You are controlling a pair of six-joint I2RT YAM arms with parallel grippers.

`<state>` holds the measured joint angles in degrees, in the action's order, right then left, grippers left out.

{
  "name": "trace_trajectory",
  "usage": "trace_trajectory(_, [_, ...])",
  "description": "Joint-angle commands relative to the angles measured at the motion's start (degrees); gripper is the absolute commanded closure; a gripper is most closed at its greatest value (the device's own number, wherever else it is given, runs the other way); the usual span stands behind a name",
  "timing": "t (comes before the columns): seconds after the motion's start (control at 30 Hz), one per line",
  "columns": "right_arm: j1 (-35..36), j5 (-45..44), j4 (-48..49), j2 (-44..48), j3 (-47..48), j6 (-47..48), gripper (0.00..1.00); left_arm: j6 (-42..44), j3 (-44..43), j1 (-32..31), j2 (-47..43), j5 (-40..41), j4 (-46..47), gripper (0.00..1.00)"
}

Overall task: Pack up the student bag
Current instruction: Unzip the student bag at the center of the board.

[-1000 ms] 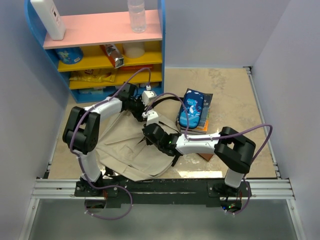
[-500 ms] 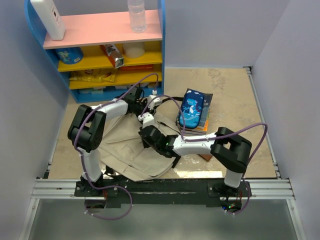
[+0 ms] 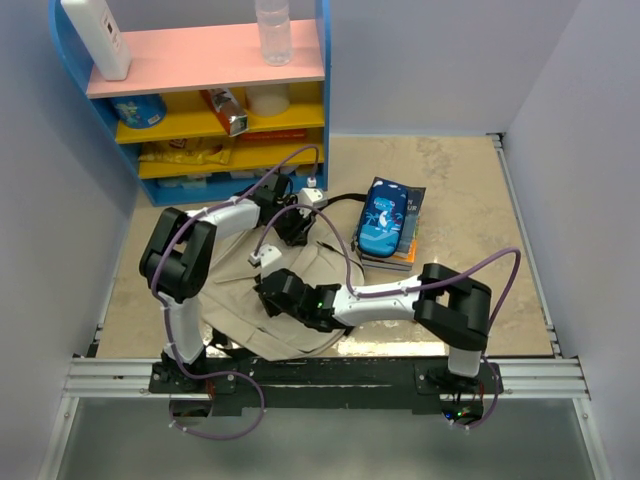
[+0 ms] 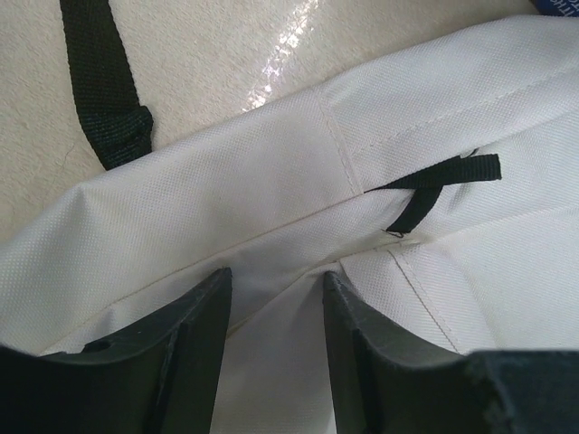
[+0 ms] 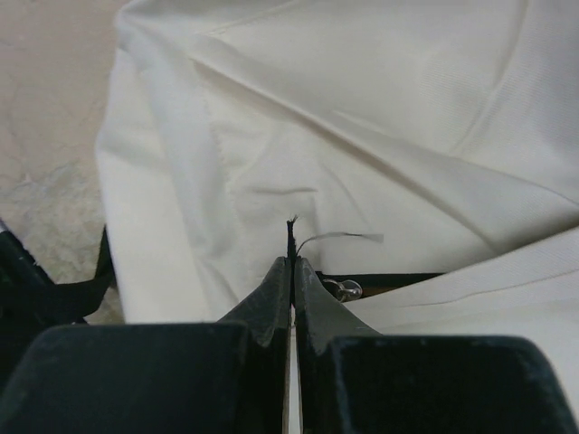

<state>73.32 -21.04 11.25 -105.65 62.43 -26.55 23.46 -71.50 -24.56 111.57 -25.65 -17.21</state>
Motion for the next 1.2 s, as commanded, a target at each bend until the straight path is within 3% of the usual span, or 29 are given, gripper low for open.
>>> trace_trajectory(0.0, [2.7,7.23,3.08,-0.87,4.18,1.93,1.0,-0.79,-1.0,-0.49,3.48,4.38,3.41,0.51])
trace_trajectory(0.27, [4.02,13.12,2.64,-4.57,5.42,2.99,1.0,-1.14,-2.23,-0.49,3.3,4.73,3.15,0.51])
trace_trajectory(0.37, [4.02,12.34,1.68,-4.66,4.72,3.52,0.63,-1.23,-2.67,-0.49,3.13,4.64,2.8,0.51])
trace_trajectory(0.4, [3.94,11.03,1.33,-4.31,4.54,3.52,0.45,-1.14,-2.5,-0.49,2.95,4.82,2.62,0.51])
trace_trajectory(0.53, [3.94,7.69,0.36,0.33,2.7,5.09,0.26,-0.88,-1.53,-0.4,1.55,5.34,2.62,0.49])
trace_trajectory(0.73, [2.09,2.33,-0.44,5.36,-1.16,5.37,0.3,-0.35,0.93,0.38,-1.7,6.23,2.45,0.46])
trace_trajectory(0.97, [-3.26,-5.14,-1.92,8.18,-4.69,1.68,0.5,-0.87,3.12,3.11,-5.92,5.17,1.04,0.44])
trace_trajectory(1.17, [-4.15,-18.04,-12.02,2.65,1.45,-5.35,0.43,-1.4,5.32,5.13,-9.17,4.82,1.3,0.44])
